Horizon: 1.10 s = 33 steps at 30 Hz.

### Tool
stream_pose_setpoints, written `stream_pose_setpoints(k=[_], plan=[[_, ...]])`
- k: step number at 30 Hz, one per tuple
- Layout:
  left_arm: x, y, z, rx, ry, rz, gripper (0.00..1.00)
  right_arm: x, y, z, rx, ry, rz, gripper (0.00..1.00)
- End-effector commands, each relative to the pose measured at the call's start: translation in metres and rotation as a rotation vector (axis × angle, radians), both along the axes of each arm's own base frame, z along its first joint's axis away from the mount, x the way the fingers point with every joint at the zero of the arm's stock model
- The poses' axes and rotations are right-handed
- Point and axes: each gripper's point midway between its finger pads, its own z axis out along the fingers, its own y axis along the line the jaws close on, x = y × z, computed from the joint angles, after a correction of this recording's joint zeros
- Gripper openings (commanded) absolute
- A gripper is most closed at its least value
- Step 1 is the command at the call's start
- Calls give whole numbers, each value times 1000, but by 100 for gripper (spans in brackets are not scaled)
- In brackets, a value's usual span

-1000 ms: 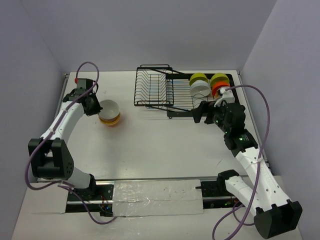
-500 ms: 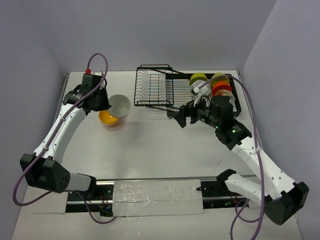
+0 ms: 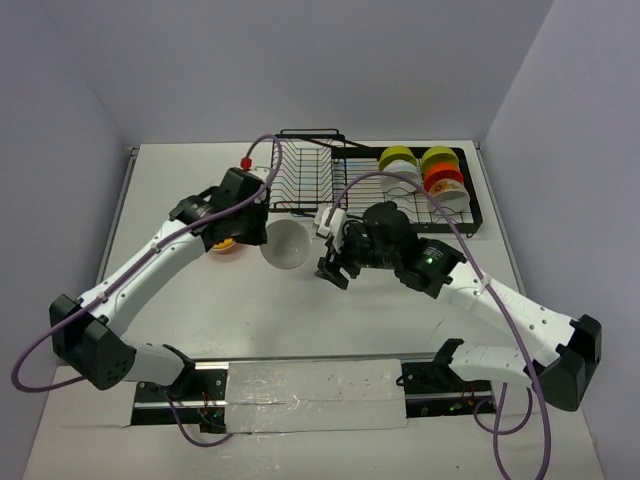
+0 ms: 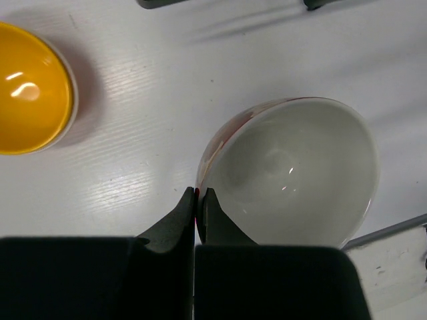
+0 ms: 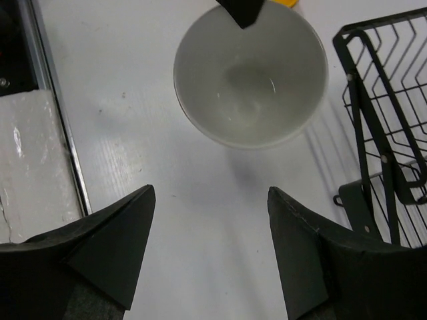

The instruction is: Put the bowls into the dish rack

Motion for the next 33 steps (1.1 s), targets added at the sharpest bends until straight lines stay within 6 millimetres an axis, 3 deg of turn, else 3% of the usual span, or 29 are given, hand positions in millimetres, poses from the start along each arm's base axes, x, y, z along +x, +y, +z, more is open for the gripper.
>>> stream_pose_setpoints(k=[1,7,12,22,33], plan=[[14,-22,12,-12,-92,-46,0,-3,10,6,-54,-72,66,75],[13,-41,12,20,-107,-114,0,-14,32,-3,-106,-91,136,74],[11,-46,14,51,-106,-143,0,-15,43,-14,-158,-95,171,71],[6,-46,20,55,-113,-166,0,-13,55,-37,-241,-84,206,70],[1,-44,27,54,-123,-189,0,-5,65,-57,-299,-96,198,61]])
